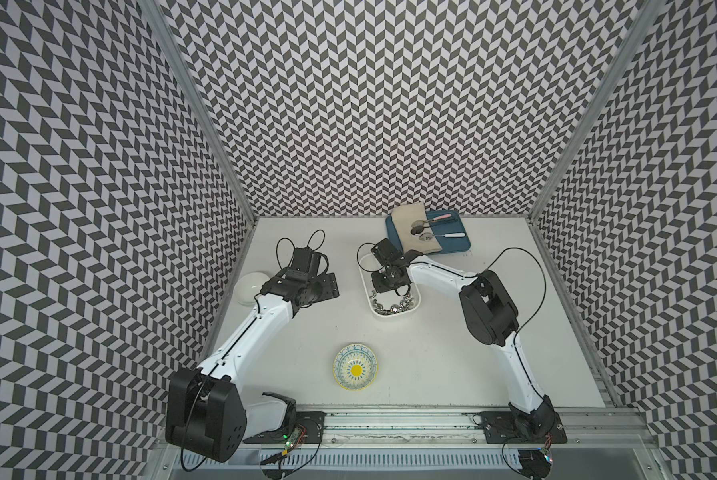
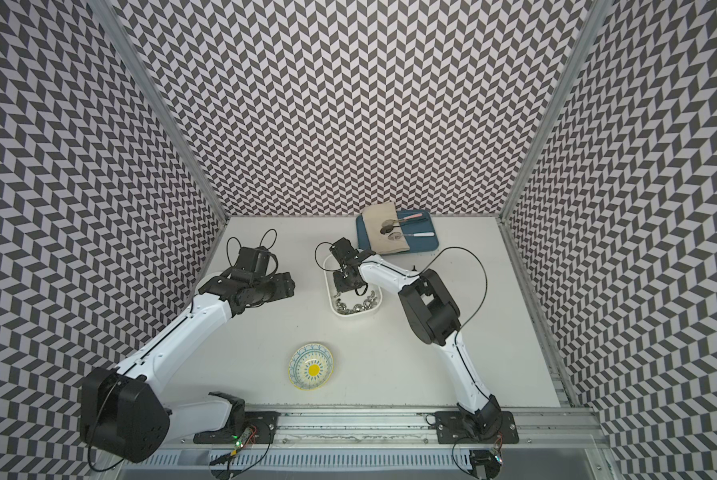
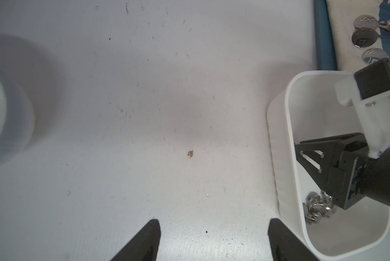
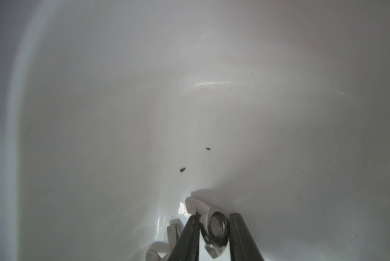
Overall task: Take out the wing nut from the storage box
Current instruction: Pick up the wing nut from the storage box, then place the wing nut at the center of the board.
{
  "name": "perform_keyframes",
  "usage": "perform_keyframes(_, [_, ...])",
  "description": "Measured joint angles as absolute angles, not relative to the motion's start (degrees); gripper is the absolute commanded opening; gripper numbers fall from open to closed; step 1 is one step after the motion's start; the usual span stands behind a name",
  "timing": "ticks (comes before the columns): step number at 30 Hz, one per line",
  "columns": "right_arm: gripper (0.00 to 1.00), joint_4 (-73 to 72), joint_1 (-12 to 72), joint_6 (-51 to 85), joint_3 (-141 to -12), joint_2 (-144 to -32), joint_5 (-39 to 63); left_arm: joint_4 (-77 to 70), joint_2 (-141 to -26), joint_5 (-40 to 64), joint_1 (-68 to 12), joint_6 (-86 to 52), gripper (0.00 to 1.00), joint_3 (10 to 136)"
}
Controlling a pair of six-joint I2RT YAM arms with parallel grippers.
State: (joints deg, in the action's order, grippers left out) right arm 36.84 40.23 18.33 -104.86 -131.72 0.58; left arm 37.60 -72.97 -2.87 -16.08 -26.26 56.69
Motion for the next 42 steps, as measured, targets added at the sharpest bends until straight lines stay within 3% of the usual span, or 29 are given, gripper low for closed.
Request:
perform_keyframes(13, [0.09, 35.22, 40.23, 17.96, -104.38, -131.46, -0.16, 37.43, -72.62, -3.2, -16.08, -26.48, 0.79, 56.25])
perform_keyframes(25, [0.07, 35.16, 38.39, 18.68, -99.26, -123.5, 0.97, 36.8, -72.62, -3.2, -16.08, -26.7, 0.79, 55.53])
perform_keyframes(42, [0.06, 32.32, 27.4, 19.73, -81.12, -106.48, 2.42, 36.01, -72.62, -3.18, -16.08, -26.89, 0.78, 55.4])
